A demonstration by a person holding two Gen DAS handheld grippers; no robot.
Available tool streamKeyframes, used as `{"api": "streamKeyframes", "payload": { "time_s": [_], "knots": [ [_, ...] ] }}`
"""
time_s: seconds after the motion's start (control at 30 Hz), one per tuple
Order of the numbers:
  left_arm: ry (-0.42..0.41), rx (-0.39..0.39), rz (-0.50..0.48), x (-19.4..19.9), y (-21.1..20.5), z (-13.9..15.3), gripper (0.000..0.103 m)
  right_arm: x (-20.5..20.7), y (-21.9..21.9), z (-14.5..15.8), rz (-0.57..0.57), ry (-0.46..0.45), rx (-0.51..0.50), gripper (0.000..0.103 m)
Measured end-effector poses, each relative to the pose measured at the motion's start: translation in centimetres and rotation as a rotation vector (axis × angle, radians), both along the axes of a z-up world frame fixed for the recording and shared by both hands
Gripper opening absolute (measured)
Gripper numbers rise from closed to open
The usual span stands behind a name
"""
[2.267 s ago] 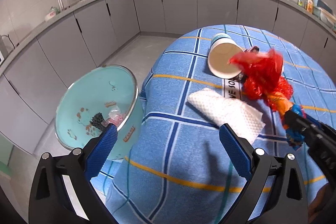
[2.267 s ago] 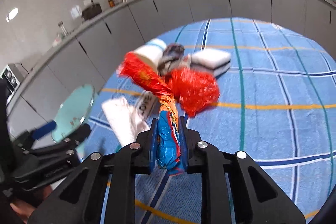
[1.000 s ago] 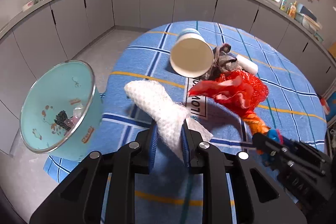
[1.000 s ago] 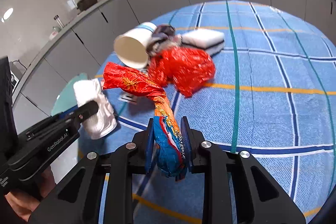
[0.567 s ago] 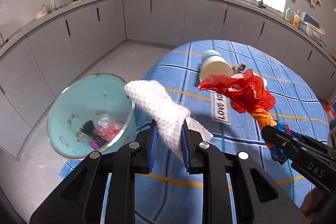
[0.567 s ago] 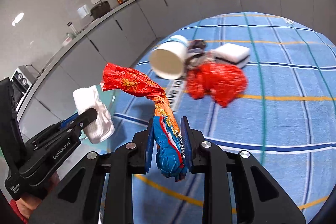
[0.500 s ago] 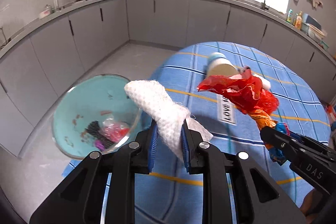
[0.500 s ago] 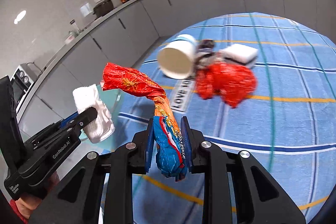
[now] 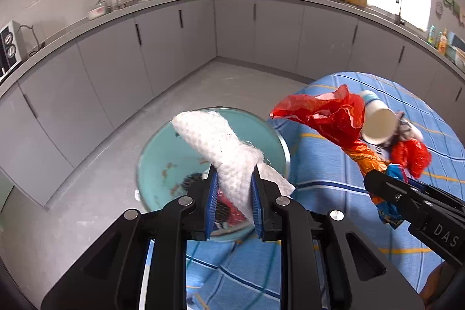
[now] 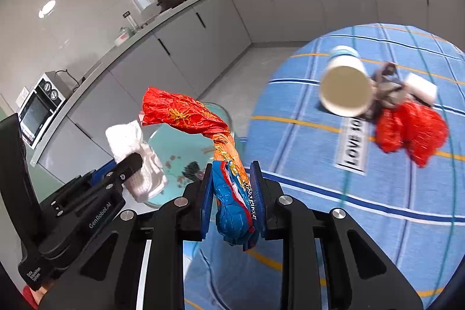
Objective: Collect trash
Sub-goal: 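Carry both items over the teal bucket and open both tools to drop them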
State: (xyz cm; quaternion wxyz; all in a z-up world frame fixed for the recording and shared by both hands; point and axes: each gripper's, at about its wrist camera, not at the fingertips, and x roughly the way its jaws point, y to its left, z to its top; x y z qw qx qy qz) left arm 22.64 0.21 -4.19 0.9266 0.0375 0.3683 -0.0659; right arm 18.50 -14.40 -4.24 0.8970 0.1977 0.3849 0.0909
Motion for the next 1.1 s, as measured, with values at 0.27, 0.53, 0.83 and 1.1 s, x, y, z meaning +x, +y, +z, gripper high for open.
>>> {"api": "streamKeyframes", "payload": {
  "time_s": [0.27,0.53,0.83,1.1],
  "knots": [
    [0.030,-0.004,0.036,2.5,3.4,-0.9,0.021,3.3,2.9,-0.5,0.033,0.035,0.022,0.026],
    [0.064,0.013,0.022,5.2,4.0,-2.5,0.021,6.1,4.5,-2.3,0.012,0.095,0.051,0.026],
    [0.117,0.021,-0.006,7.3,4.5,-4.7,0.021,8.9,5.2,-4.5,0.012,0.173,0.105,0.026],
    [0.148,0.036,-0.015,8.2,4.8,-6.1,0.028,10.4,5.2,-5.8,0.055,0.193,0.175,0.047]
  ]
}}
